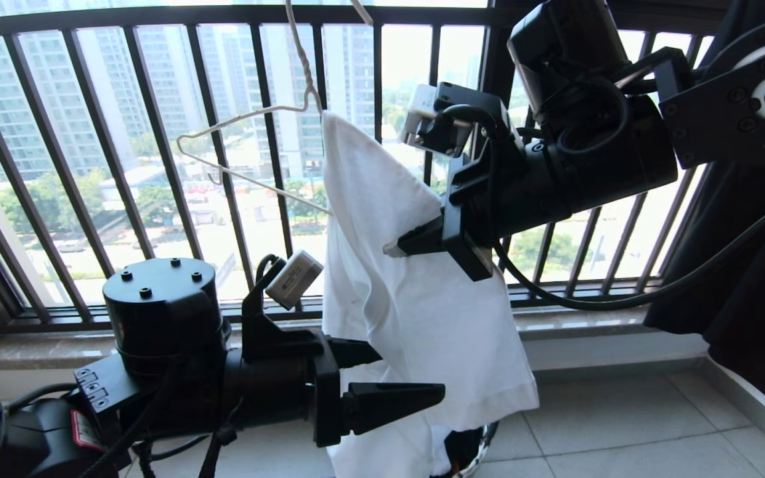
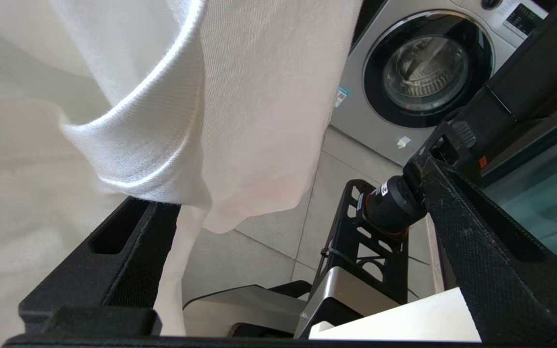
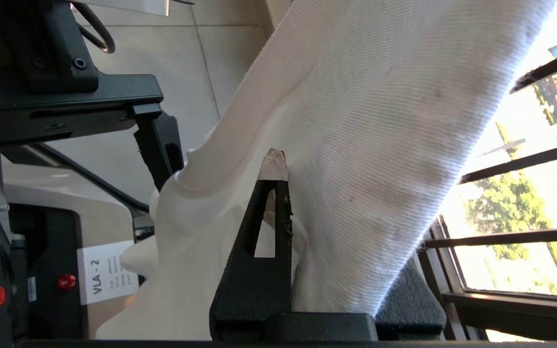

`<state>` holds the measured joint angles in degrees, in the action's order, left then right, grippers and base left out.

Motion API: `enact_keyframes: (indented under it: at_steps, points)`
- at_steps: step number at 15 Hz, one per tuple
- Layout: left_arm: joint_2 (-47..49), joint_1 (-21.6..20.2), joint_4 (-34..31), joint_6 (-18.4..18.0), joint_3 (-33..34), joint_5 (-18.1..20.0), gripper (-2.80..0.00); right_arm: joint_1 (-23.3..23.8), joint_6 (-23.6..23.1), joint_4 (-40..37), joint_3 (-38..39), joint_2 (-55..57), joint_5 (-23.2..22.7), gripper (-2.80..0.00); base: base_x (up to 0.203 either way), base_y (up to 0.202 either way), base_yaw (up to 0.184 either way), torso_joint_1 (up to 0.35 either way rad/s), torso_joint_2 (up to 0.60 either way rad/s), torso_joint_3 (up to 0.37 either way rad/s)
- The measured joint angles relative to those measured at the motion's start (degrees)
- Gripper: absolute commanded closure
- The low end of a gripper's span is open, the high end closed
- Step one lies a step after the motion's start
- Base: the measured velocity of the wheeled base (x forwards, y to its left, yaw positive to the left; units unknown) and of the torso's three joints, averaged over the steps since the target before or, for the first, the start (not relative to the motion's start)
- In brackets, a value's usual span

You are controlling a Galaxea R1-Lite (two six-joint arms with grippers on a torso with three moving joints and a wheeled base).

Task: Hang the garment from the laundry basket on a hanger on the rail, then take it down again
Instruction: Hang the clothes on the clothes rack

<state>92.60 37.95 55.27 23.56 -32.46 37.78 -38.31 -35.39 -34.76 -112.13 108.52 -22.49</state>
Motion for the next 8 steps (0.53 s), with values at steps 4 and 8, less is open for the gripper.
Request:
enact_keyframes:
  at_steps: [4,8]
  points:
    - [-1.21,-0.37,-0.73,-0.06,-0.28,-0.09,-2.80,2.53,0.00,0.06,0.00,-0.39,0.11,0.00,0.000,0.000,0.000,0.000,0.00,0.000]
    - [-2.91,0.50,-5.24,-0.22,-0.73,0.28,-2.80,4.01,-0.07,1.22,-0.09,-0.61,0.11,0.00,0.000,0.000,0.000,0.000,0.00,0.000]
